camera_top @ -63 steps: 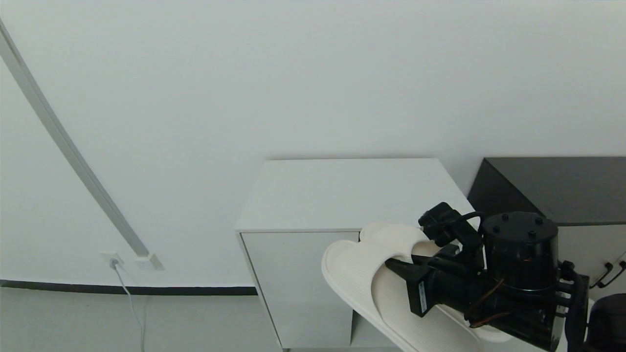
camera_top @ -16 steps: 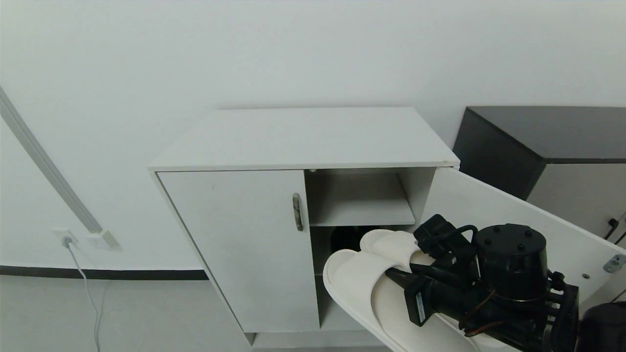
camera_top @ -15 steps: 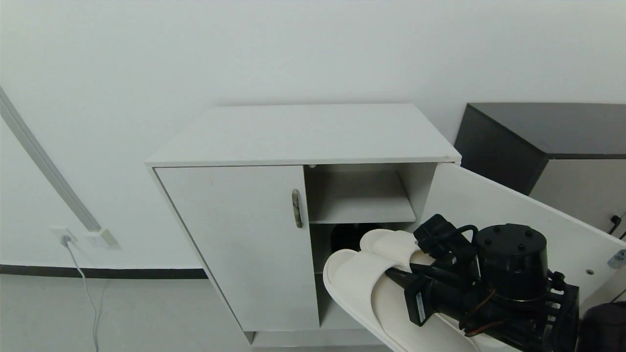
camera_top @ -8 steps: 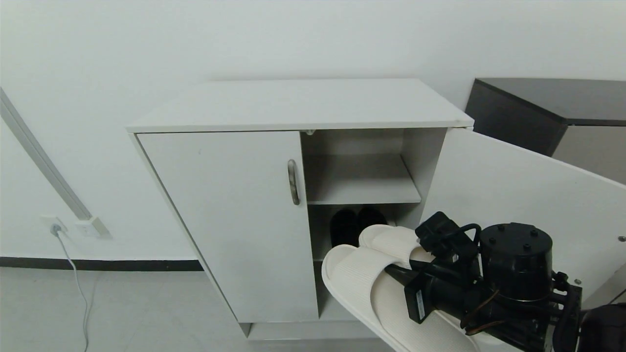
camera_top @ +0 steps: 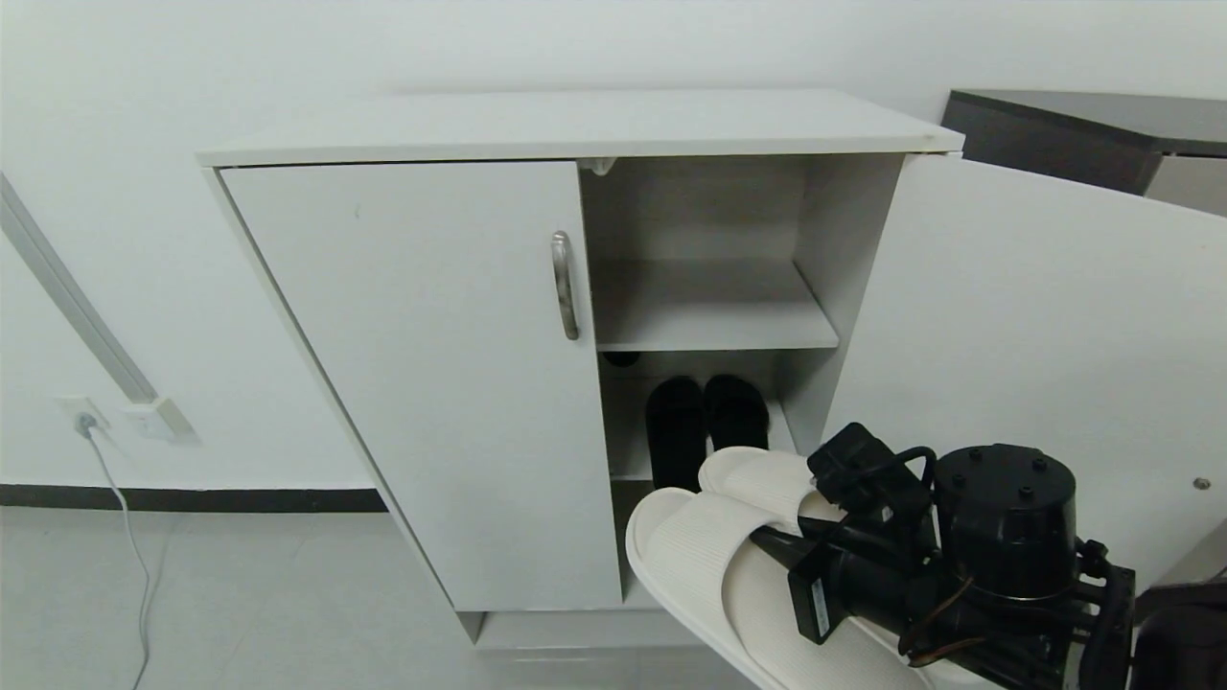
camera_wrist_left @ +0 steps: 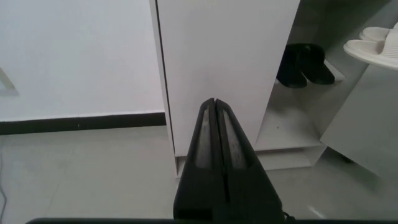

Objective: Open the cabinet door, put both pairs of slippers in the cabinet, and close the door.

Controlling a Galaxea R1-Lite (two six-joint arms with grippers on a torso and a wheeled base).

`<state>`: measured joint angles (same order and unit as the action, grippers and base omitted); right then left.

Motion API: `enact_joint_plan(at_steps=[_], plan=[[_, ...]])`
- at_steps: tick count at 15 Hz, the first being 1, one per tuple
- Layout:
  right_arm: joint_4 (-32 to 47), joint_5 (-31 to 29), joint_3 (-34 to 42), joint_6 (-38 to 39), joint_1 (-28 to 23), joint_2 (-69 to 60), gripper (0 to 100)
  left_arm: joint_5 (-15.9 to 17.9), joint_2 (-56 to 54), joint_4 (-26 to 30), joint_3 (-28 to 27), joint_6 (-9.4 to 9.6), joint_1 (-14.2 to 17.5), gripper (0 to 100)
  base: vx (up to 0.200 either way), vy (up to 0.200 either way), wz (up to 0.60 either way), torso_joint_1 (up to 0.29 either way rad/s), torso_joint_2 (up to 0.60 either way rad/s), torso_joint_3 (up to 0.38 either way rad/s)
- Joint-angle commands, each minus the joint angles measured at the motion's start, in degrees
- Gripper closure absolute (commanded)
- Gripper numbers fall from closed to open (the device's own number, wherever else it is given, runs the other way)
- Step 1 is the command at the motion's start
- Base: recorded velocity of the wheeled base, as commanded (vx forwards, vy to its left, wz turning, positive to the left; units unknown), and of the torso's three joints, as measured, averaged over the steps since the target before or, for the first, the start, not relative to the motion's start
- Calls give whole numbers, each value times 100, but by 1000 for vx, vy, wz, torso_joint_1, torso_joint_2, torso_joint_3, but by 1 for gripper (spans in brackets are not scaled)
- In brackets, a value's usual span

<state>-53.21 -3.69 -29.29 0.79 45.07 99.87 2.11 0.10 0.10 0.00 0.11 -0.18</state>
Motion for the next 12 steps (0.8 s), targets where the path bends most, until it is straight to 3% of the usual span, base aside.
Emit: enact_joint_plan(at_steps=[1, 3, 7, 10, 11, 12], plan=[[-5, 0, 29, 0, 11, 33, 100, 0, -1, -1, 0, -2, 1, 100, 0, 0, 0, -27, 422, 417], [-5, 0, 47, 0, 11, 51, 100, 0, -1, -1, 0, -2, 1, 100, 0, 0, 0, 0, 264, 259], [-40, 0, 82, 9, 28, 33, 100, -44, -1, -1, 0, -11, 1, 100, 0, 0, 0, -1, 44, 40], [-682, -61, 108, -62, 134, 341, 100, -53, -1, -1, 0, -11, 1, 100, 0, 0, 0, 0, 0, 0], [-893, -536, -85, -114, 230, 552, 100, -53, -1, -1, 0, -11, 1, 100, 0, 0, 0, 0, 0, 0], [-787, -1371, -613, -53, 424, 833, 100, -53, -1, -10, 0, -11, 1, 100, 0, 0, 0, 0, 0, 0]])
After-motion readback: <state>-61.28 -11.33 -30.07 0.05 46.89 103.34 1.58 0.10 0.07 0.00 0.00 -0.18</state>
